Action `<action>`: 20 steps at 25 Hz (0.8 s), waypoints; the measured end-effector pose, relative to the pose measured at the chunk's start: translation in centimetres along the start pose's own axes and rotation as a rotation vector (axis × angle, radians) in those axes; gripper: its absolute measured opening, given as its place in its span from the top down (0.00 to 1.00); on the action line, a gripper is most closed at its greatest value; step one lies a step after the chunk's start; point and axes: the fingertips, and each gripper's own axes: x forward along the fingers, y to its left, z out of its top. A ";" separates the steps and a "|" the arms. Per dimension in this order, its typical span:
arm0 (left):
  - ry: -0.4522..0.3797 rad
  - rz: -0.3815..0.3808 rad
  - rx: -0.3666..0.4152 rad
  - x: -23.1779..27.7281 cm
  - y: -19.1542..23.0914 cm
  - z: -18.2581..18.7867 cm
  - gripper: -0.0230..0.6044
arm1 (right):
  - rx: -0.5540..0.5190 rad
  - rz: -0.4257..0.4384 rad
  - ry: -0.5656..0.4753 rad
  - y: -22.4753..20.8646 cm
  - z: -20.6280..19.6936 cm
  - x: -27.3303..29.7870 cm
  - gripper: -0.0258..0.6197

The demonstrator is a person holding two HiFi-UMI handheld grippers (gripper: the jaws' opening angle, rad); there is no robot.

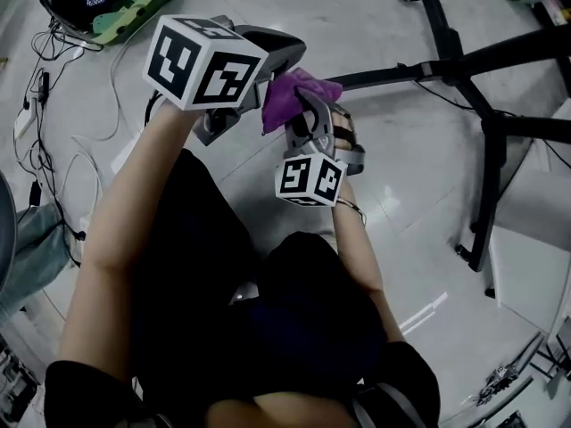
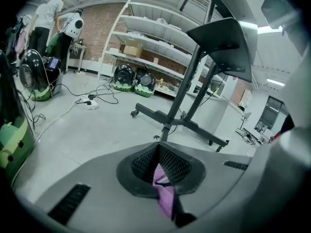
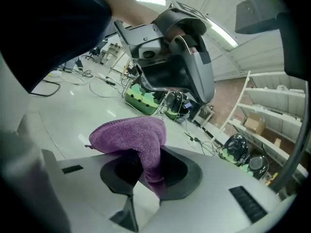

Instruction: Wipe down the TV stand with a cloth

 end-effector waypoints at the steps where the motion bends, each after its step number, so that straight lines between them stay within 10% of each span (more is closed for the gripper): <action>1: 0.008 -0.005 0.000 0.2 0.0 -0.2 0.95 | 0.021 0.009 0.003 0.2 0.0 0.2 0.81; 20: 0.038 0.042 -0.039 -0.5 2.7 -1.4 0.95 | 0.088 0.013 0.049 -2.1 -2.2 0.6 0.81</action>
